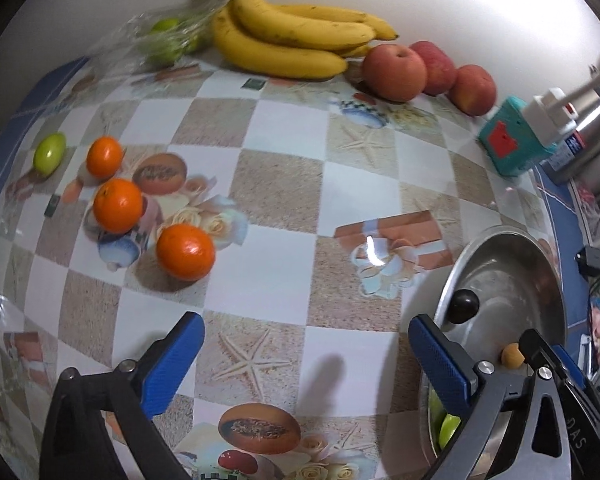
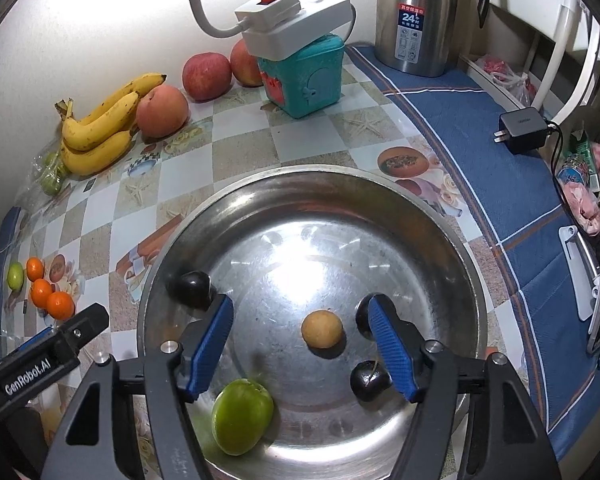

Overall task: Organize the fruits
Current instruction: 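Move both tools back from the basin toward the tangerines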

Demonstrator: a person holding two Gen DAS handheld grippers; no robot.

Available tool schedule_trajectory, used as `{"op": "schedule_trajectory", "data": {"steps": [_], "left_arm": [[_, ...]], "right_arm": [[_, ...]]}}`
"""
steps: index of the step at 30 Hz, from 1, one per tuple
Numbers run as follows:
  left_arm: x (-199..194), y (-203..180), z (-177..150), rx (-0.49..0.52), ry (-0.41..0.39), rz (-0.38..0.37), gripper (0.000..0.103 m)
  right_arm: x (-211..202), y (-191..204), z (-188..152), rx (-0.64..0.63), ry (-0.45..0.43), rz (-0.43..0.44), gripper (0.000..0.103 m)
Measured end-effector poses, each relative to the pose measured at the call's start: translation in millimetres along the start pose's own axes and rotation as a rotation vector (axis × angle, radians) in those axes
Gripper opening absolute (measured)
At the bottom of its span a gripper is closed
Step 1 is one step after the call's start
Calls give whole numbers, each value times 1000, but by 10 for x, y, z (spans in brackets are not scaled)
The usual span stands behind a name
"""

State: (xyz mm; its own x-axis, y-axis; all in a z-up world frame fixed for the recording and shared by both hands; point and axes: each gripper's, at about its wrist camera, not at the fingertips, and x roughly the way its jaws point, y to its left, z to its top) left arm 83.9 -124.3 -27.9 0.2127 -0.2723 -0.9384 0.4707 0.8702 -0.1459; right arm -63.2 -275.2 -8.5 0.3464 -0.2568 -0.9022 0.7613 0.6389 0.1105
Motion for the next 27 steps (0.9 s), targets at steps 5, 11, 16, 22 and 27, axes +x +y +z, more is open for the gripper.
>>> {"op": "schedule_trajectory", "data": {"steps": [5, 11, 16, 22, 27], "left_arm": [[16, 48, 4, -18, 12, 12, 103], [7, 37, 7, -11, 11, 21, 103], [27, 33, 4, -5, 12, 45, 103], [16, 43, 11, -3, -1, 64, 103], [0, 28, 29, 16, -9, 82, 103]], "right_arm": [[6, 5, -2, -3, -1, -4, 72], [7, 7, -4, -5, -5, -8, 88], [8, 13, -9, -10, -12, -10, 92], [16, 9, -15, -11, -14, -13, 92], [13, 1, -14, -6, -17, -15, 92]]}}
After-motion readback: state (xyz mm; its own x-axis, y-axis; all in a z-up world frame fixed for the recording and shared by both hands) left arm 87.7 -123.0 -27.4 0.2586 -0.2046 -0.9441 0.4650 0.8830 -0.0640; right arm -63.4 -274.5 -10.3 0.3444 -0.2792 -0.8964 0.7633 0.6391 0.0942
